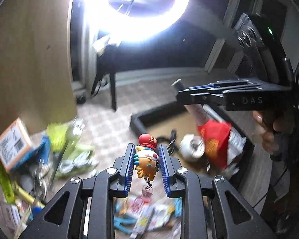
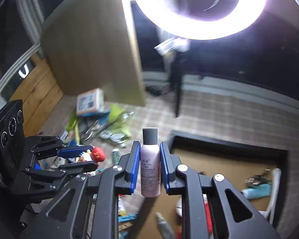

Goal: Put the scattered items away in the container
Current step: 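Carry the bottle and figure over the tray while both grippers open to release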

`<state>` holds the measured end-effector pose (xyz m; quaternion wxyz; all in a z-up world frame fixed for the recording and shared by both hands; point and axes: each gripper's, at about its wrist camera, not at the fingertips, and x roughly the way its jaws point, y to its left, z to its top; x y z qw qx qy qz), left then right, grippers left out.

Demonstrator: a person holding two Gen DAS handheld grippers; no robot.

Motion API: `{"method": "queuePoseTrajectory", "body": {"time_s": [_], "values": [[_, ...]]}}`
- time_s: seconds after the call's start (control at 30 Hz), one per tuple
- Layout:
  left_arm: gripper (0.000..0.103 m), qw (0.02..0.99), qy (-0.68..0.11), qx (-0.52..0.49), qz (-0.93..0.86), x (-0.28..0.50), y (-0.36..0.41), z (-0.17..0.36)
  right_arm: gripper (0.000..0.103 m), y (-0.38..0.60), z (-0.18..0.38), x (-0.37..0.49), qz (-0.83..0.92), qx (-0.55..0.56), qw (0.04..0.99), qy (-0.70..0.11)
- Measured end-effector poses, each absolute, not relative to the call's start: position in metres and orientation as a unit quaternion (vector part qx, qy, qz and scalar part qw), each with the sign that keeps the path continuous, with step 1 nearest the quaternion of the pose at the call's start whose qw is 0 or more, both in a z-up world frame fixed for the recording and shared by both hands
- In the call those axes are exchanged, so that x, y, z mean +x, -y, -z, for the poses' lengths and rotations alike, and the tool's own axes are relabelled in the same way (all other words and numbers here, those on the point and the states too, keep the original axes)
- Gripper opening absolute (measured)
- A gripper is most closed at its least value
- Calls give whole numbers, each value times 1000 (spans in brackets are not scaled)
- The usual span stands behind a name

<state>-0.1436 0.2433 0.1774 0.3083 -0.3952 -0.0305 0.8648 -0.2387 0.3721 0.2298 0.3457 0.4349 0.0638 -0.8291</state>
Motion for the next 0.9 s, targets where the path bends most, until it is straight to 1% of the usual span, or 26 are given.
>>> {"method": "queuePoseTrajectory", "body": {"time_s": [0.13,0.33,0.57,0.6,0.63,0.67,0.7,0.9], "values": [[23,339,29,-378,-861,-147,-274,-192,20,-420,-241,-244,852,429,294,-59],[23,367,17,-376,-851,-151,-316,-197,20,-495,-236,-250,870,439,222,-37],[24,369,-13,-373,-851,-163,-357,-204,20,-535,-223,-257,875,447,186,-27],[31,365,-14,-378,-851,-166,-361,-204,23,-535,-222,-257,875,447,187,-28],[43,361,-13,-383,-850,-168,-363,-205,40,-537,-222,-258,876,449,176,-29],[45,359,-11,-384,-851,-170,-363,-206,58,-538,-222,-257,879,448,162,-28],[46,358,-9,-381,-852,-169,-362,-207,60,-540,-224,-255,884,440,155,-28],[46,346,-15,-373,-861,-165,-347,-212,60,-537,-229,-250,888,429,163,-22]]}}
